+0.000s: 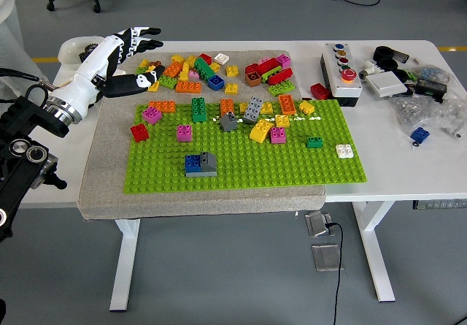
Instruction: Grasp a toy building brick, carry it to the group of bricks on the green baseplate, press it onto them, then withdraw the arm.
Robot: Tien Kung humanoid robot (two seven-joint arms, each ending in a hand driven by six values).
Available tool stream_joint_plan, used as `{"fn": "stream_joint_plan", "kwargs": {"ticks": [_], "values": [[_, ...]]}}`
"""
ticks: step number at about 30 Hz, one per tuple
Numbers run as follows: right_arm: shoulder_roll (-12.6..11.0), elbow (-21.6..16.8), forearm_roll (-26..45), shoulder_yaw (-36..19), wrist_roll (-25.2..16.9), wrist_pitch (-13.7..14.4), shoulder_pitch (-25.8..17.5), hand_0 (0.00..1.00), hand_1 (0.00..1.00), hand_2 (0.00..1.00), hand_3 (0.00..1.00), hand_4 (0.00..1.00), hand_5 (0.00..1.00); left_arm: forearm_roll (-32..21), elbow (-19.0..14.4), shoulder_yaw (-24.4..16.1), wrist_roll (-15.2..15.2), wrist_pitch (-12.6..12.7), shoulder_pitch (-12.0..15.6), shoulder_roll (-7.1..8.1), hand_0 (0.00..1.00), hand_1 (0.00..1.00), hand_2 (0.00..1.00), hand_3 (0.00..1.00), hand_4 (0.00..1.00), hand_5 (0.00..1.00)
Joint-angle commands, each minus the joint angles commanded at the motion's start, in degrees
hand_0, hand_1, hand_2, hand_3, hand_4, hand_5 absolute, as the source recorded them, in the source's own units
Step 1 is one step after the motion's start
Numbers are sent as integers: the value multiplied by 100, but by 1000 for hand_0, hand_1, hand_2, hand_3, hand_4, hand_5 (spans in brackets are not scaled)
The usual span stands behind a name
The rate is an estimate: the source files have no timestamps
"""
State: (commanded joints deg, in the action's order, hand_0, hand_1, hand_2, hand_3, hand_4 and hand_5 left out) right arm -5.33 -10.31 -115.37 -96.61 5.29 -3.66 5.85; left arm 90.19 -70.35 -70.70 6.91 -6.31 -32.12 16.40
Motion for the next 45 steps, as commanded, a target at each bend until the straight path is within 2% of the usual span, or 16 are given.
{"fn": "stream_joint_plan", "kwargs": {"ticks": [9, 10, 12, 14, 15, 16, 20, 21, 22, 27, 28, 33, 34, 39, 40, 45], "values": [[3, 0, 11, 3, -1, -2, 5, 735, 641, 689, 551, 792, 500, 1385, 113, 200, 103, 122, -133, -36, 896, 902, 856, 857, 727, 79], [2, 0, 10, 0, 1, -2, 4, 735, 641, 691, 551, 792, 500, 1537, 123, 211, 112, 131, -149, -38, 906, 907, 860, 864, 768, 41], [0, 0, 14, 1, 3, -3, 1, 735, 641, 691, 551, 792, 500, 1821, 144, 243, 118, 173, -183, -42, 906, 907, 860, 864, 768, 41], [-1, 0, 15, 3, 4, -3, 0, 735, 641, 691, 551, 792, 500, 1924, 160, 258, 119, 200, -198, -44, 906, 907, 860, 864, 768, 41], [-2, 0, 18, 6, 3, -3, 2, 735, 641, 691, 551, 792, 500, 2144, 201, 287, 116, 286, -229, -51, 906, 907, 860, 864, 768, 41], [-2, 0, 24, 11, 2, -2, 4, 735, 640, 690, 551, 793, 499, 2286, 232, 301, 115, 354, -251, -58, 881, 875, 795, 828, 727, 30], [-1, 0, 33, 22, 0, -2, 9, 735, 640, 690, 551, 793, 499, 2639, 336, 350, 156, 615, -311, -85, 881, 875, 795, 828, 727, 30], [-1, 0, 34, 23, 0, -2, 9, 735, 640, 690, 551, 793, 499, 2654, 346, 355, 164, 648, -316, -87, 881, 875, 795, 828, 727, 30], [-2, 0, 34, 24, 0, -3, 9, 735, 640, 690, 551, 793, 499, 2664, 371, 364, 182, 695, -327, -92, 841, 815, 688, 765, 592, 37], [-1, 0, 34, 27, 0, 0, 7, 735, 640, 690, 551, 793, 499, 2680, 463, 390, 247, 800, -372, -110, 841, 815, 688, 765, 592, 37], [0, 0, 32, 26, 1, 0, 7, 735, 641, 690, 551, 794, 501, 2681, 477, 398, 253, 800, -380, -112, 806, 792, 678, 688, 511, 12], [1, 0, 38, 31, 0, -2, 10, 735, 641, 690, 551, 794, 501, 2661, 552, 446, 265, 806, -423, -119, 806, 792, 678, 688, 511, 12], [0, 0, 40, 31, 0, -2, 11, 735, 641, 690, 551, 794, 501, 2656, 572, 460, 266, 808, -434, -121, 787, 781, 659, 642, 483, 32], [-6, 0, 40, 25, -2, -4, 8, 735, 641, 690, 551, 794, 501, 2645, 652, 516, 274, 785, -468, -130, 787, 781, 659, 642, 483, 32], [-7, 0, 39, 23, -2, -4, 7, 735, 641, 690, 551, 795, 502, 2644, 660, 524, 275, 781, -472, -132, 784, 778, 661, 647, 526, 41], [-6, 0, 45, 30, -3, -6, 6, 735, 641, 690, 551, 795, 502, 2698, 690, 545, 269, 587, -495, -137, 784, 778, 661, 647, 526, 41]]}}
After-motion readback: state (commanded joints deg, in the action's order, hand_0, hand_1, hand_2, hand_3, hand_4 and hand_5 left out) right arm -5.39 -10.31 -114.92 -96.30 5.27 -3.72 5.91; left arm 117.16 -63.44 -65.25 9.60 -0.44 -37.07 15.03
